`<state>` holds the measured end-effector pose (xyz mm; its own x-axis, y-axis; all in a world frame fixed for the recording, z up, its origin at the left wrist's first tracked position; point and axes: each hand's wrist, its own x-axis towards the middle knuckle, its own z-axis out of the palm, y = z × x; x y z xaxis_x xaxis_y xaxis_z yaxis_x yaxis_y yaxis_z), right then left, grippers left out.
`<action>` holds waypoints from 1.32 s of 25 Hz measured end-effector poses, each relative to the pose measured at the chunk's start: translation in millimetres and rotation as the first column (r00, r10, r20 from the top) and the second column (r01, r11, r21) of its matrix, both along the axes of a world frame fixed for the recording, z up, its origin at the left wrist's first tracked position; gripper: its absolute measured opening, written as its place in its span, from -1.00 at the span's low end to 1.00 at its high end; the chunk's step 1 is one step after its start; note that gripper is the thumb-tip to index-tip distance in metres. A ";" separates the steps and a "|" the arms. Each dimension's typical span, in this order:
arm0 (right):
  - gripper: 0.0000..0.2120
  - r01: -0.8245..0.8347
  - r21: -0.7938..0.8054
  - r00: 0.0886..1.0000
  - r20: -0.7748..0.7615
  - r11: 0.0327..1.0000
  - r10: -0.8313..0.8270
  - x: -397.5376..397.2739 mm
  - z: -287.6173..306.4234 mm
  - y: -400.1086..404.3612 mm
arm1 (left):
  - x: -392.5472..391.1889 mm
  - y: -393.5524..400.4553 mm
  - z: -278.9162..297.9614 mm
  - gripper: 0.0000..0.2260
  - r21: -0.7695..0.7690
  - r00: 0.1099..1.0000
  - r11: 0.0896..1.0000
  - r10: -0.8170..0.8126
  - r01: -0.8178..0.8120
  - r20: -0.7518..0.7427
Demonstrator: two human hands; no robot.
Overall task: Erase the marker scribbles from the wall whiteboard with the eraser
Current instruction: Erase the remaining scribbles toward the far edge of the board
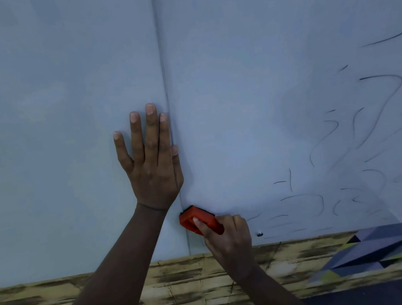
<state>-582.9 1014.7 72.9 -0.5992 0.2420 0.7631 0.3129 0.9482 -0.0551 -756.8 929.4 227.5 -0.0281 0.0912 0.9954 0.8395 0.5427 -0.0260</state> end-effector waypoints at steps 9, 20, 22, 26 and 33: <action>-0.56 -0.186 0.130 0.921 0.367 0.974 0.127 22.6 -52.5 18.6 | 0.5 0.1 -1.0 -0.49 0.000 1.000 1.000 -0.001 0.001 -0.004; -0.69 -0.246 0.098 0.848 0.504 0.964 0.165 26.9 -64.3 27.1 | 0.5 -0.7 -2.4 -0.49 -0.009 1.000 1.000 0.003 -0.003 -0.013; -0.65 -0.166 0.083 0.896 0.429 0.983 0.115 31.3 -53.0 26.0 | 0.4 -0.6 -3.8 -0.49 -0.007 1.000 1.000 0.004 -0.004 -0.009; -0.38 0.094 -0.090 0.993 0.086 0.992 -0.086 50.3 -15.6 37.3 | -0.3 0.2 -6.2 -0.49 -0.010 1.000 1.000 0.020 -0.020 -0.010; -0.55 0.138 -0.250 0.966 -0.178 0.958 -0.185 54.5 4.4 49.7 | -1.0 -1.4 -8.5 -0.42 -0.052 0.999 0.998 0.035 -0.034 0.003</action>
<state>-528.4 1064.4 77.3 -0.3802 0.5086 0.7725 0.4211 0.8388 -0.3450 -757.9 928.0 219.0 -0.0364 0.1415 0.9893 0.8204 0.5694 -0.0512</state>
